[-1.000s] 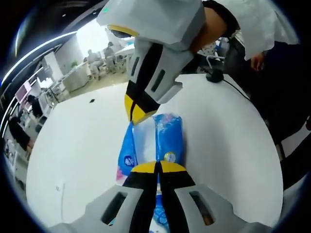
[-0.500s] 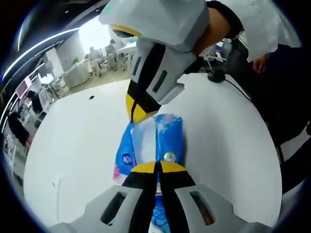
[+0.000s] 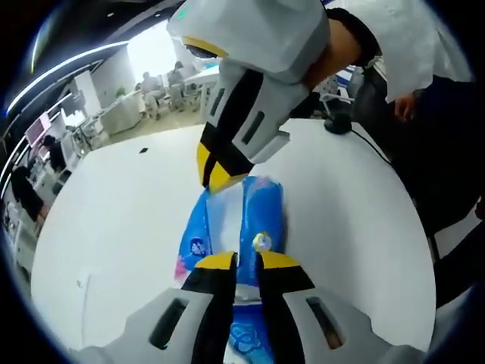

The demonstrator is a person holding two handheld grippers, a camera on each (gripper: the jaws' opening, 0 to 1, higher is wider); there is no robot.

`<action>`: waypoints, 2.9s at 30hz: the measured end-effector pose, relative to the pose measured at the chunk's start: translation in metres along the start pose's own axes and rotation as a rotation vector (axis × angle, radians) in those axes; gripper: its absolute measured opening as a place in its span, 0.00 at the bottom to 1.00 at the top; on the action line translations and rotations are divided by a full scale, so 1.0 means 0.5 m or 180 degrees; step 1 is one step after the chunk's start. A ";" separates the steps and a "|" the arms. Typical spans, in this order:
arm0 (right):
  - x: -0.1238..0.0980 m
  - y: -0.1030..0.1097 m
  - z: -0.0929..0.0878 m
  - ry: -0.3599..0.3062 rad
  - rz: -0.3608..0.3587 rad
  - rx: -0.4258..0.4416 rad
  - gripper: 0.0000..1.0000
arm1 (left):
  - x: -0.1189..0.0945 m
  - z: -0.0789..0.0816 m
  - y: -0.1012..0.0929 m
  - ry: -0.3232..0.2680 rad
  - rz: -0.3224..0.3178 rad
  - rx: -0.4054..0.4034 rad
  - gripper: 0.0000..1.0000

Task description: Operate the shoe box by opening the lid, removing the specified soft item, and placing it in the target area until the item is outside and the box remains undamaged.

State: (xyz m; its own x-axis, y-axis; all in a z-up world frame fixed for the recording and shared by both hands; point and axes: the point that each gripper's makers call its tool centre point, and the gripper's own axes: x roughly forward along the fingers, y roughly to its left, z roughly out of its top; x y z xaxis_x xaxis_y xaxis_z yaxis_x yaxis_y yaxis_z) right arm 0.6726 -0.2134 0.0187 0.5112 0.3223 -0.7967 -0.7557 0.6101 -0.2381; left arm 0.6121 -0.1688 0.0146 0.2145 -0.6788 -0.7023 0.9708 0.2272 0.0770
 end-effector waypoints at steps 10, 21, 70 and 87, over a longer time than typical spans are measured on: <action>-0.024 0.001 0.012 -0.0073 0.0003 0.0057 0.14 | -0.024 0.013 -0.018 -0.0094 -0.0030 -0.0039 0.13; -0.048 0.022 0.048 -0.0138 0.0047 0.0013 0.15 | -0.075 0.017 -0.017 -0.0195 0.0045 -0.0096 0.13; -0.091 0.230 0.209 -0.0791 0.0447 0.0492 0.39 | -0.404 -0.105 0.040 -0.0804 0.0858 -0.0501 0.39; -0.113 0.340 0.299 -0.1118 0.0629 0.0607 0.43 | -0.572 -0.211 0.041 -0.1032 0.1348 -0.0825 0.41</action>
State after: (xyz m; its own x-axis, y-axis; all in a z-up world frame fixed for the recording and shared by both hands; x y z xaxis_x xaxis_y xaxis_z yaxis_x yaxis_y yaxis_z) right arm 0.5762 -0.0195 0.1061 0.4976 0.6523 -0.5718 -0.7806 0.6242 0.0327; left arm 0.5592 0.1038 0.1423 0.6390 -0.6613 -0.3929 0.7444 0.6603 0.0994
